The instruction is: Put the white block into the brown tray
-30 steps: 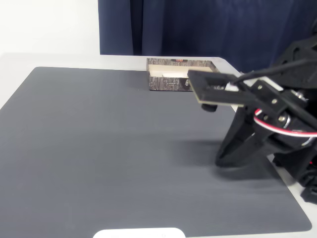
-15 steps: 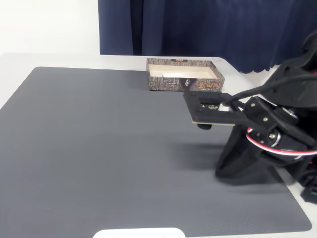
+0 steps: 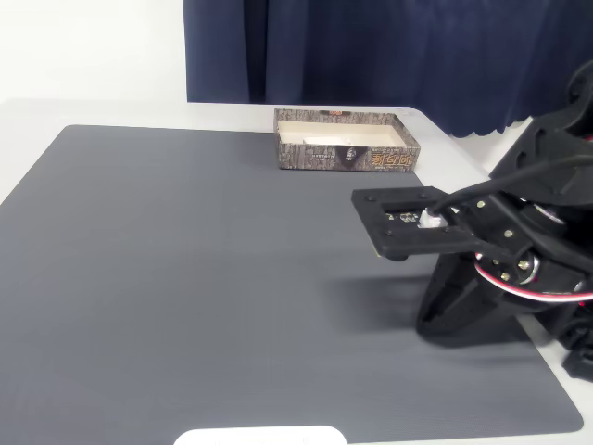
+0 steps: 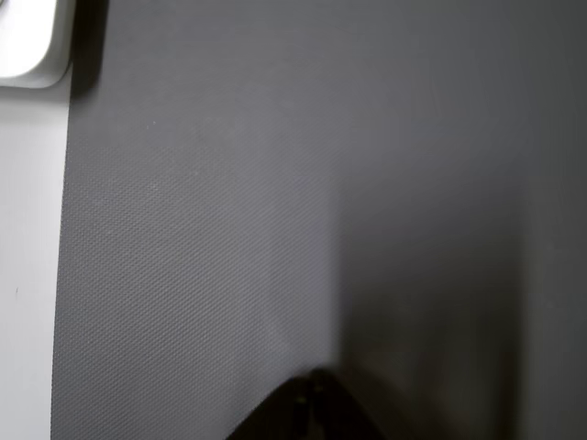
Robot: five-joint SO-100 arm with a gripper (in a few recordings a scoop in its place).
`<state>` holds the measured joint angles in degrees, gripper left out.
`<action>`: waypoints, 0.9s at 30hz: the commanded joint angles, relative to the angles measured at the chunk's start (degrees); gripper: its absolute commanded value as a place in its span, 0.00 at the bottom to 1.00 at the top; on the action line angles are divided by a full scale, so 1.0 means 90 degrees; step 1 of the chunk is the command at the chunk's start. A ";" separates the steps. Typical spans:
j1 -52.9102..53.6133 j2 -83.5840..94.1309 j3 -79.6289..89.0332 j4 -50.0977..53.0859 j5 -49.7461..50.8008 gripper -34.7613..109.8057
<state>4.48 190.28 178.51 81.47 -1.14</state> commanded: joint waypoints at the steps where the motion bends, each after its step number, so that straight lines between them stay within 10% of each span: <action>1: 0.0029 -0.0049 -0.0020 0.0322 -0.0029 0.24; 27: 0.0215 -0.0049 -0.0010 0.0449 0.0703 0.24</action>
<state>6.50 190.37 178.33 81.56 3.25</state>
